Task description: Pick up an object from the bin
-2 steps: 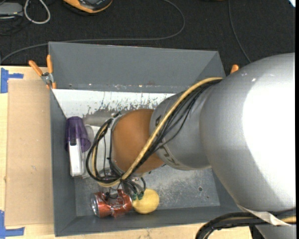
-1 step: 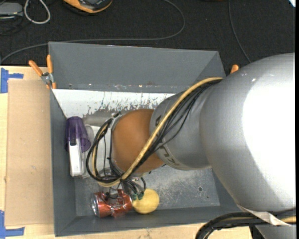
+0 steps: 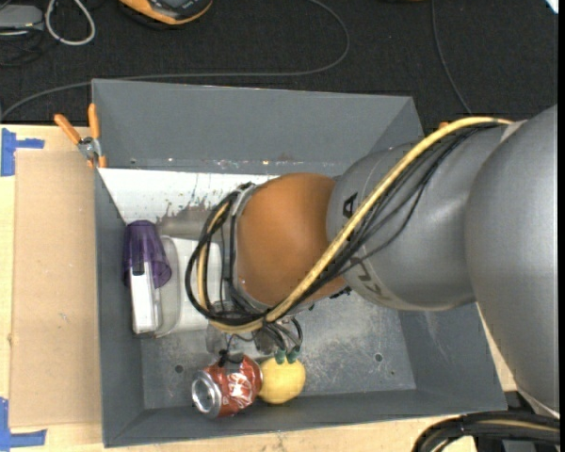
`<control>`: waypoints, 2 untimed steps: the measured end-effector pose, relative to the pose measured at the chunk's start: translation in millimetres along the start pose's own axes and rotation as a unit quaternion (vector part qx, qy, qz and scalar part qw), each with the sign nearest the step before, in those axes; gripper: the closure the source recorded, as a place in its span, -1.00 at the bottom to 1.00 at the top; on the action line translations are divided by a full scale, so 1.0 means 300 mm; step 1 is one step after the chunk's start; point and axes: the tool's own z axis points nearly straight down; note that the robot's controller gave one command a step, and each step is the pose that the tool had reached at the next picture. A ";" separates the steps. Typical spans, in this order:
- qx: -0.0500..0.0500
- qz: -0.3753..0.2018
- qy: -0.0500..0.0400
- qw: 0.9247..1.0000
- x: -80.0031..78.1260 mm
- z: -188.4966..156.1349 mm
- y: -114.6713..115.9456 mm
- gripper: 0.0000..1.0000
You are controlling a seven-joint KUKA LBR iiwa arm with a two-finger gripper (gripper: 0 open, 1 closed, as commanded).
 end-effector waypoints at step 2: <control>0.000 -0.101 0.002 0.995 0.058 -0.056 -0.143 1.00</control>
Offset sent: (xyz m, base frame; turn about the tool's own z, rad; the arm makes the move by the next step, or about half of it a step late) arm -0.0104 -0.0460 0.0178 -0.2035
